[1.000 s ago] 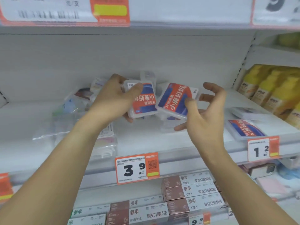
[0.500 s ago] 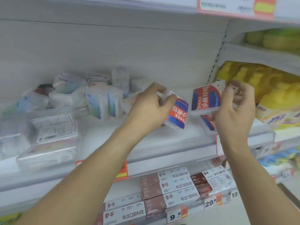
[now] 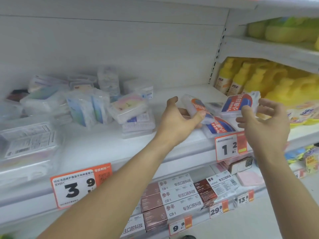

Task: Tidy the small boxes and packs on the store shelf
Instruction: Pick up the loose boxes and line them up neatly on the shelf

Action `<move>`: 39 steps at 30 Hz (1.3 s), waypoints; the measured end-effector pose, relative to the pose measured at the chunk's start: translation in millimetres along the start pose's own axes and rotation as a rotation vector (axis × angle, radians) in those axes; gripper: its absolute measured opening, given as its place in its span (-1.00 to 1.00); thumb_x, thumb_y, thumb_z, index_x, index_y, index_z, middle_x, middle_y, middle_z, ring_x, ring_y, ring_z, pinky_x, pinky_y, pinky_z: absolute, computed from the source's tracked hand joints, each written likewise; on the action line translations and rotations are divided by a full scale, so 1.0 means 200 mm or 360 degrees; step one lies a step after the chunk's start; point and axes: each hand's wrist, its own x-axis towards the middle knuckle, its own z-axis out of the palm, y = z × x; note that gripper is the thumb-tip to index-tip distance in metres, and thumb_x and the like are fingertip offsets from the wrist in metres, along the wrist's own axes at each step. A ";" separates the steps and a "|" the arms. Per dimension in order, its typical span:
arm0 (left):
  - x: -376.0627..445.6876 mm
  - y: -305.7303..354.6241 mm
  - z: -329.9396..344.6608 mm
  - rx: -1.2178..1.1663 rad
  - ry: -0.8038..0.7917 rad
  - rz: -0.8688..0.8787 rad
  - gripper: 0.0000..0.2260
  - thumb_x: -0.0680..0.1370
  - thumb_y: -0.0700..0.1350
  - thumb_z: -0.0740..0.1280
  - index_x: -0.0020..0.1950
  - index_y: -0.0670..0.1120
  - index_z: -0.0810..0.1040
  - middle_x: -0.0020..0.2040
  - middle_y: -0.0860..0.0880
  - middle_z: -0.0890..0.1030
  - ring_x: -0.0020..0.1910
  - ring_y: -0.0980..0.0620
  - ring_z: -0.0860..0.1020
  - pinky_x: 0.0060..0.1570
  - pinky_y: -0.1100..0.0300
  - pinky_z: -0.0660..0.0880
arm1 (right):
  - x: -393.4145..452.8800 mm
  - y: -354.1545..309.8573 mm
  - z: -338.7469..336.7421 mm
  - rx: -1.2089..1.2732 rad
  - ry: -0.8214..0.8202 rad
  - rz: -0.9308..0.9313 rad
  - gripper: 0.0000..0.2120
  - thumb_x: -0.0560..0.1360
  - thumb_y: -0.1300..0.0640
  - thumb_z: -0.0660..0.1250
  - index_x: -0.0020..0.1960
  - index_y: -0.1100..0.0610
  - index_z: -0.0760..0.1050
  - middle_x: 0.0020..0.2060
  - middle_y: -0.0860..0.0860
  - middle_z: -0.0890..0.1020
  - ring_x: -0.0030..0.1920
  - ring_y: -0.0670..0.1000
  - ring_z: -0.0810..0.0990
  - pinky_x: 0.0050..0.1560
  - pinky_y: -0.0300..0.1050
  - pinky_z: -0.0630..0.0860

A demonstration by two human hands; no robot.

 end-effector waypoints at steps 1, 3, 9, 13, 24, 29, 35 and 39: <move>0.00 0.00 0.01 -0.0001 0.0009 -0.0004 -0.26 0.44 0.01 0.49 0.48 -0.12 0.18 0.08 -0.06 0.65 0.00 0.00 0.66 0.17 0.07 0.54 | 0.00 0.00 0.00 -0.0065 -0.0005 -0.0031 -0.65 0.47 -0.04 0.39 0.21 -0.02 0.43 0.14 0.02 0.57 -0.27 -0.06 0.72 -0.08 0.06 0.65; 0.00 0.00 0.02 0.0117 -0.0015 0.0019 -0.35 0.46 0.06 0.46 0.42 -0.17 0.28 0.08 -0.09 0.65 0.01 -0.04 0.66 0.15 0.06 0.54 | 0.00 0.01 0.00 -0.0203 -0.0026 -0.0093 -0.60 0.42 -0.11 0.40 0.21 -0.05 0.42 0.14 0.04 0.57 -0.09 0.04 0.70 0.04 -0.02 0.60; -0.05 0.02 0.02 0.1399 -0.0252 0.0205 -0.45 0.59 0.24 0.11 0.20 -0.21 0.53 0.15 -0.26 0.47 0.20 -0.22 0.38 0.21 0.01 0.33 | -0.03 -0.01 0.00 -0.0393 -0.0162 -0.0123 -0.67 0.52 0.03 0.37 0.23 0.14 0.47 0.34 0.13 0.34 0.34 0.06 0.38 0.25 -0.24 0.26; -0.07 0.11 -0.06 0.1518 -0.0141 0.0386 -0.51 0.59 0.20 0.16 0.22 -0.18 0.53 0.15 -0.23 0.49 0.18 -0.21 0.41 0.18 -0.03 0.41 | -0.05 -0.05 0.00 -0.0512 -0.0222 -0.0323 -0.82 0.54 0.10 0.35 0.11 0.12 0.60 0.39 0.12 0.41 0.54 0.09 0.20 0.47 -0.05 0.17; -0.12 0.04 -0.73 0.1980 -0.0121 0.0468 -0.34 0.49 0.16 0.36 0.53 0.13 0.17 0.45 -0.03 0.30 0.41 -0.11 0.25 0.36 0.05 0.22 | -0.38 -0.34 0.31 -0.0309 -0.0552 -0.0663 -0.81 0.46 0.19 0.37 0.06 0.09 0.59 0.01 0.00 0.55 -0.05 -0.01 0.56 0.12 -0.18 0.42; -0.18 0.09 -0.86 0.1970 -0.0043 0.0392 -0.35 0.38 0.15 0.46 0.41 0.11 0.32 0.24 -0.04 0.43 0.24 -0.08 0.40 0.11 0.07 0.38 | -0.56 -0.39 0.52 -0.0274 -0.0975 -0.0682 -0.64 0.42 0.10 0.42 0.21 0.07 0.51 0.16 0.01 0.50 0.14 -0.03 0.53 0.17 -0.07 0.50; -0.26 0.14 -1.00 0.2043 0.0113 0.0215 -0.57 0.49 0.08 0.31 0.32 -0.01 0.39 0.15 -0.13 0.55 0.13 -0.18 0.51 0.02 0.06 0.47 | -0.62 -0.36 0.67 -0.0613 -0.1514 -0.0631 -0.08 0.28 -0.19 0.54 0.51 -0.06 0.19 0.52 0.12 0.18 0.53 0.08 0.16 0.40 -0.07 0.28; -0.31 0.16 -1.11 0.2082 0.0102 0.0049 -0.59 0.51 0.13 0.26 0.33 0.06 0.36 0.14 -0.08 0.55 0.09 -0.14 0.51 -0.05 0.10 0.44 | -0.56 -0.35 0.70 -0.0695 -0.1505 -0.0537 -0.23 0.29 -0.11 0.55 0.43 -0.09 0.34 0.32 0.07 0.46 0.39 0.08 0.38 0.21 -0.18 0.35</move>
